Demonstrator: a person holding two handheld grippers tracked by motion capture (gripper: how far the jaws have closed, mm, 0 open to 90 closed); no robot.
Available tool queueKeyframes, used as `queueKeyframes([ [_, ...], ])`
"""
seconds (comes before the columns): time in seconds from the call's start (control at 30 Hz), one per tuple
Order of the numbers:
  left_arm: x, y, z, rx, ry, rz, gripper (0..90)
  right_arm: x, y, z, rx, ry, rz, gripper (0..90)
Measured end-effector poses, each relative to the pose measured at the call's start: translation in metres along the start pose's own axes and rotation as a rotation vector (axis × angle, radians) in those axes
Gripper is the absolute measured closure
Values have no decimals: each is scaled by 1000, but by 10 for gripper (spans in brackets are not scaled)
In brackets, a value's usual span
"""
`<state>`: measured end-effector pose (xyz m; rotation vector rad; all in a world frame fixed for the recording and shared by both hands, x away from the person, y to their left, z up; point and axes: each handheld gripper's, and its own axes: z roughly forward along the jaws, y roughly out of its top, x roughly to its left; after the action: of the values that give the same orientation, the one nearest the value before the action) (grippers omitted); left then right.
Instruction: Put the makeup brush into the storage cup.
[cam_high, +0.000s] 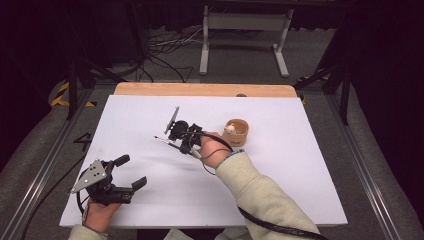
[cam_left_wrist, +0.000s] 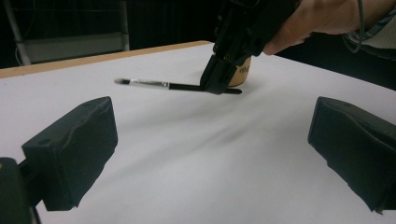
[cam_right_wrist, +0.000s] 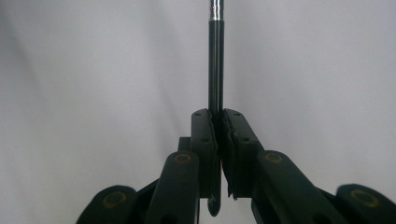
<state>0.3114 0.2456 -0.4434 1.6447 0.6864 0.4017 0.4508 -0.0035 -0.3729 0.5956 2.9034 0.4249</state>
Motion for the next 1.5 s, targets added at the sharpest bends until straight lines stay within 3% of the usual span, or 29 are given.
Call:
queueKeyframes([
  [0.33,0,0,0,3,-1,-5,22,-5,-8,-29,-123,-11,11,839],
  [0.8,0,0,0,0,3,-2,22,-1,-27,-58,-307,-16,20,839],
  [1.0,0,0,0,-4,6,0,21,-4,-43,-73,-426,-9,52,839],
  [1.1,0,0,0,-4,5,-1,21,-5,-49,-77,-458,6,62,839],
  [1.2,0,0,0,0,6,0,21,-8,-60,-83,-527,29,64,839],
  [1.3,1,0,0,2,6,2,21,-9,-71,-88,-593,21,62,839],
  [1.5,0,0,1,2,5,-2,21,-14,-88,-91,-662,16,93,840],
])
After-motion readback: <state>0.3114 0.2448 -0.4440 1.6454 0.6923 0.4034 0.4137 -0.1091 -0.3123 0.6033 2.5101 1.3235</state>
